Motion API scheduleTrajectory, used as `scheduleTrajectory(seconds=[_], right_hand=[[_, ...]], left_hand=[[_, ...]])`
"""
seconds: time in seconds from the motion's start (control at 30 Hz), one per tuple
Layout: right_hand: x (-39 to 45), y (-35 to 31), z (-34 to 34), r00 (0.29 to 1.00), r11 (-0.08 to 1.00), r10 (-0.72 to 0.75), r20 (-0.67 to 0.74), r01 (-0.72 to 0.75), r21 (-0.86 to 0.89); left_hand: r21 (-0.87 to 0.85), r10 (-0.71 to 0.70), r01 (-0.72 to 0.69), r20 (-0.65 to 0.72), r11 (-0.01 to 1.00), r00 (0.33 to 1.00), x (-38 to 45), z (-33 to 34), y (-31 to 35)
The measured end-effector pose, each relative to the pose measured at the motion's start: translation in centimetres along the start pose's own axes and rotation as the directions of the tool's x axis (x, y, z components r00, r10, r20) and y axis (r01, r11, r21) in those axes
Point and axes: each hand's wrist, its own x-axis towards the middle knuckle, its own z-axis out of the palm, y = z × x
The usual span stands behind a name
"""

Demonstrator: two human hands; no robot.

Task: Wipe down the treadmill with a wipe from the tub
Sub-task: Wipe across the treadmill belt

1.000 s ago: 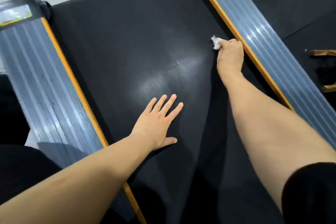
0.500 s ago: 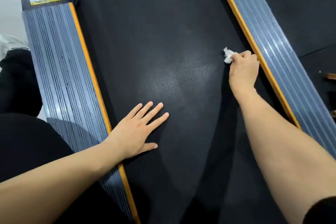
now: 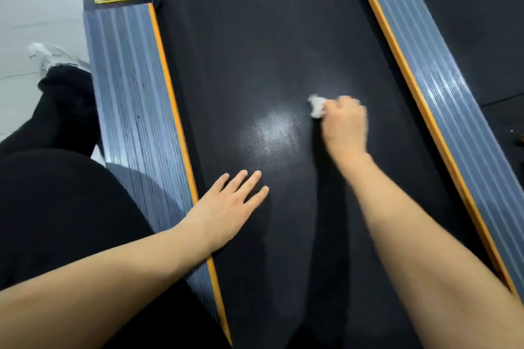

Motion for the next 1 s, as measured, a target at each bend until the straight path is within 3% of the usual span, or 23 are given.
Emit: scheduleTrajectory(seconds=[0.07,0.13,0.2,0.27,0.33,0.4,0.47,0.5,0.57,0.63,0.7,0.77,0.83,0.93,0.97,1.0], right_hand=[[0.0,2.2,-0.1,0.941,0.954,0.296,0.161,-0.285,-0.091],[-0.3,-0.2,0.5,0.891,0.917,0.399,0.219,-0.395,-0.06],[-0.7,-6.0,0.5,0.94,0.954,0.257,0.227,-0.284,0.097],[-2.0,-12.7,0.5,0.976,0.955,-0.012,0.215,-0.053,0.292],[-3.9,-17.2,0.0,0.945,0.912,-0.255,0.203,0.165,0.377],[-3.5,-16.3,-0.2,0.906,0.858,-0.408,0.113,0.338,0.387],[-2.2,-11.9,-0.6,0.905,0.854,-0.425,0.018,0.394,0.341],[-1.8,-9.0,-0.7,0.94,0.902,-0.342,-0.009,0.332,0.276],[-1.6,-3.1,-1.0,0.999,0.993,-0.012,0.036,0.008,0.121],[-2.0,-0.3,-0.7,0.962,0.971,0.241,0.129,-0.239,-0.028],[-1.9,-3.2,-0.4,0.933,0.95,0.31,0.184,-0.31,-0.034],[-2.4,-9.2,-0.6,0.974,0.99,0.101,0.201,-0.118,0.073],[-3.1,-15.3,-0.7,0.954,0.944,-0.23,0.19,0.172,0.281],[-3.5,-17.7,-1.1,0.725,0.704,-0.681,0.1,0.61,0.364],[-2.7,-16.4,-1.3,0.679,0.647,-0.733,0.05,0.672,0.362],[-1.7,-14.5,-1.5,0.691,0.662,-0.722,0.046,0.669,0.338]], left_hand=[[0.021,0.012,-0.012,0.029,1.0,1.0,-0.4,0.0,0.0],[0.025,0.024,-0.025,0.041,0.999,0.999,-0.6,-0.4,0.2],[0.032,0.048,-0.051,0.069,0.998,0.996,-0.8,-0.5,0.5],[0.065,0.085,-0.094,0.127,0.993,0.988,-1.4,-0.2,0.4],[0.076,0.1,-0.115,0.175,0.99,0.98,-1.9,0.2,0.1],[0.065,0.102,-0.114,0.167,0.991,0.981,-2.3,0.3,-0.2],[0.053,0.092,-0.099,0.127,0.994,0.988,-2.5,0.4,-0.3],[0.046,0.091,-0.097,0.118,0.994,0.989,-2.6,0.5,-0.3],[0.019,0.088,-0.09,0.112,0.996,0.99,-2.6,0.7,-0.2],[0.007,0.076,-0.077,0.1,0.997,0.992,-2.6,0.7,-0.3],[-0.012,0.08,-0.079,0.114,0.997,0.99,-2.8,0.6,-0.3],[-0.016,0.078,-0.077,0.117,0.997,0.99,-2.6,0.7,-0.2],[-0.018,0.069,-0.067,0.141,0.998,0.988,-2.6,0.6,-0.1],[-0.029,0.071,-0.067,0.171,0.997,0.983,-2.7,0.4,-0.3],[-0.036,0.079,-0.074,0.153,0.997,0.985,-2.8,0.3,-0.6],[-0.037,0.087,-0.083,0.137,0.996,0.987,-2.8,0.3,-0.8]])
